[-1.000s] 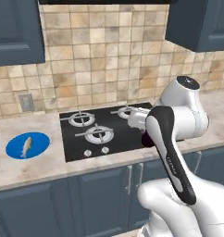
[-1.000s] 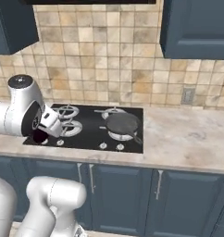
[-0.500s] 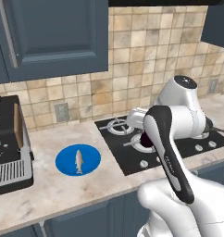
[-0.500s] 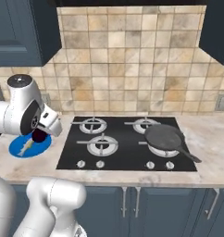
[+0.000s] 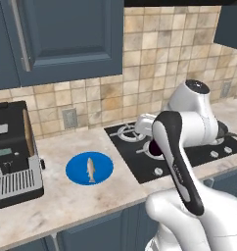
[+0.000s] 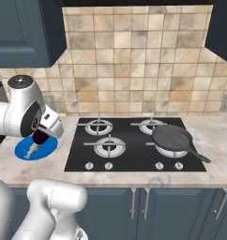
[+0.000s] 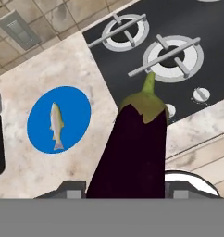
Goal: Place the fish on the plate and place the eggplant on the same plate.
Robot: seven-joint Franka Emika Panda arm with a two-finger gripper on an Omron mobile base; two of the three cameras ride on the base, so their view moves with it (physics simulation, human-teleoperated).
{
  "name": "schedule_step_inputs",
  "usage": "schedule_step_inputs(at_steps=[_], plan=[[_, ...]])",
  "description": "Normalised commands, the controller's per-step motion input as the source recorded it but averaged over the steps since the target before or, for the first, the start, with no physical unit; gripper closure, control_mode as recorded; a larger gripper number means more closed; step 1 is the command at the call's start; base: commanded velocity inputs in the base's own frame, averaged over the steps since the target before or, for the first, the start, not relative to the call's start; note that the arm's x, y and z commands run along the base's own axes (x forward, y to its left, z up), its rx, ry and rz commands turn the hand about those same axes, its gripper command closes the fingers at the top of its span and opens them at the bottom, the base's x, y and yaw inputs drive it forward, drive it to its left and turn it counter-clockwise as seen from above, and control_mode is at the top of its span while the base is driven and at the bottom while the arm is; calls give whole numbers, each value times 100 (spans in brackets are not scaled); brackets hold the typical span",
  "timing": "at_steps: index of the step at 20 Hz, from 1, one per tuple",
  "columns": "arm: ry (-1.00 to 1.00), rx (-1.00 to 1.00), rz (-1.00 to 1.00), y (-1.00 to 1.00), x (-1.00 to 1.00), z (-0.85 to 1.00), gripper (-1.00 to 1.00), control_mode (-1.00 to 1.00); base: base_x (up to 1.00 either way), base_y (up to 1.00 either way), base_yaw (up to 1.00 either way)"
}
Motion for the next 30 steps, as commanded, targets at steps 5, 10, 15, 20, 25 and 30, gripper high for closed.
schedule_step_inputs(at_steps=[5, 10, 15, 20, 25, 30], plan=[[0, 0, 0, 6, 0, -4, 100, -100, 0, 0, 0], [14, -7, 0, 61, 0, -56, 100, -100, 0, 0, 0], [17, -10, 0, 92, 17, -59, 100, -100, 0, 0, 0], [4, 0, 0, 33, 47, -55, 100, -100, 0, 0, 0], [0, 0, 0, 11, 71, -79, 100, -100, 0, 0, 0], [0, 0, 0, 23, 46, -26, 100, -100, 0, 0, 0]])
